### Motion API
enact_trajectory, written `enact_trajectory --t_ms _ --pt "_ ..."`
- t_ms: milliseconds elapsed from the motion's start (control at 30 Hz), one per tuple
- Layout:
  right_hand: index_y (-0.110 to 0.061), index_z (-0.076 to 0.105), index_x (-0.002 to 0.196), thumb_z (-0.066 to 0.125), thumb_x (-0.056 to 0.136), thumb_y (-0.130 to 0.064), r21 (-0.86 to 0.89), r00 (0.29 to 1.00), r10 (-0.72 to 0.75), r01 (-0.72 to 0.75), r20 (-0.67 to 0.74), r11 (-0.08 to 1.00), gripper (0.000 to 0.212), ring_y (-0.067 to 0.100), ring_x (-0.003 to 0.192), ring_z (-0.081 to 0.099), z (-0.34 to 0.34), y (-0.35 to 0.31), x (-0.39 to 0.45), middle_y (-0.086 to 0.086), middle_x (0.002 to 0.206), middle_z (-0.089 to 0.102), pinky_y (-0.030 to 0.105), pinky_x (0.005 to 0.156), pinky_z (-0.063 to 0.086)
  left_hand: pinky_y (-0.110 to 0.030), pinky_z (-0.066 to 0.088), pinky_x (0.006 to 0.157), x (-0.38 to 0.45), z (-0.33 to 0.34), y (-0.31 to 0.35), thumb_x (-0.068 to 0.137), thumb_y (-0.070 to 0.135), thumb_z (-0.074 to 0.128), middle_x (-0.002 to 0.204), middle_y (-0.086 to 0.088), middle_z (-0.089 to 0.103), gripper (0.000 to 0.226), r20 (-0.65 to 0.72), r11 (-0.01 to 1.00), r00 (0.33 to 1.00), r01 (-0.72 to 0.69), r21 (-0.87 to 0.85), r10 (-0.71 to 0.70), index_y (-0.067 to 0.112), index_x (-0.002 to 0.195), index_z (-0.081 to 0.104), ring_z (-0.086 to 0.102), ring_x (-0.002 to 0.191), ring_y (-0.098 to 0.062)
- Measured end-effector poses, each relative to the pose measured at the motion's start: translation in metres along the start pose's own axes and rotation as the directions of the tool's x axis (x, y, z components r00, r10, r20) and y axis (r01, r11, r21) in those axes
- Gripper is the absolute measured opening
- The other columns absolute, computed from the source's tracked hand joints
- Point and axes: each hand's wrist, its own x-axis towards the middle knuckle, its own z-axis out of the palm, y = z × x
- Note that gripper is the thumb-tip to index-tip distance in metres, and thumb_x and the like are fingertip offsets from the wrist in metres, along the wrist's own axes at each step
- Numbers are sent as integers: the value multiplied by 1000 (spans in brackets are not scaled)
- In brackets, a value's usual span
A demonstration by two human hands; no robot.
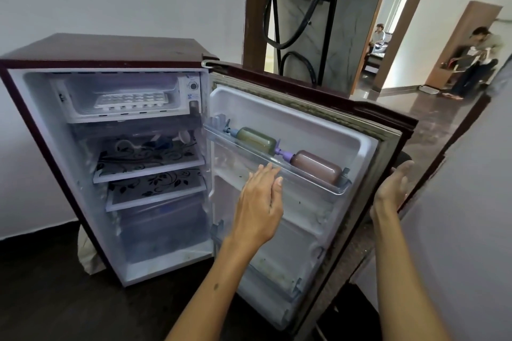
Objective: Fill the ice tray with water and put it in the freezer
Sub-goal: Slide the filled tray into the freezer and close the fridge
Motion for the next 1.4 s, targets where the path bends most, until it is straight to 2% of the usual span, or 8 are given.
enact_trajectory --t_ms 167,300,400,533,667,1000,1200,1400 --pt "-13 67 96 21 97 -64 25 992 -76 78 -96 997 68 13 75 55 -12 14 -16 -5 81 61 27 72 41 -30 17 119 -9 -4 5 102 25 33 148 -3 42 40 -41 999 999 -15 -28 14 14 139 46 28 141 -11" --pt "-19 63 67 24 97 -62 66 995 -70 75 -74 995 65 8 62 58 -27 26 -30 -4 68 63 25 63 43 -36 22 118 -14 -16 10 102 24 34 147 -3 44 40 -122 998 992 -40 -42 35 12 137 49 29 141 -11" --pt "-21 60 68 29 99 -56 125 988 -121 133 -96 983 56 6 59 59 -27 32 -41 -3 69 64 24 65 45 -39 23 117 -18 -31 13 101 26 33 147 -5 44 42 -179 999 983 -47 -16 43 10 136 50 29 141 -13" --pt "-15 67 86 31 99 -53 164 978 -208 209 -24 964 54 12 78 63 -18 25 -53 -1 84 68 29 77 48 -40 25 116 -26 -51 19 99 30 32 147 -5 43 46 -253 999 966 -43 12 45 10 137 49 27 142 -13" --pt "-26 68 71 36 99 -51 189 959 -227 194 172 963 49 7 73 63 3 8 -80 -8 75 68 31 80 49 -41 24 117 -38 -68 24 99 28 32 146 -7 44 45 -312 998 948 -58 38 67 8 135 49 28 142 -14" --pt "-18 55 61 55 96 -25 152 887 -343 310 309 938 35 11 68 51 33 18 -147 -4 63 54 31 69 42 -46 22 117 -62 -99 28 99 27 31 146 -10 43 46 -420 970 890 -84 229 176 6 136 47 29 142 -18" --pt "-22 53 50 52 90 -42 327 814 -302 147 496 934 45 8 51 45 54 15 -190 -7 50 48 27 55 39 -47 23 117 -72 -122 27 99 28 31 145 -12 44 48 -504 954 836 -72 291 217 3 137 45 31 141 -21" --pt "-23 62 63 33 87 -62 333 714 -360 187 600 924 54 13 61 57 79 29 -252 -1 60 60 28 61 44 -47 21 118 -76 -140 16 98 24 33 147 -18 40 48 -584 915 760 -32 402 283 -1 137 43 30 142 -27"
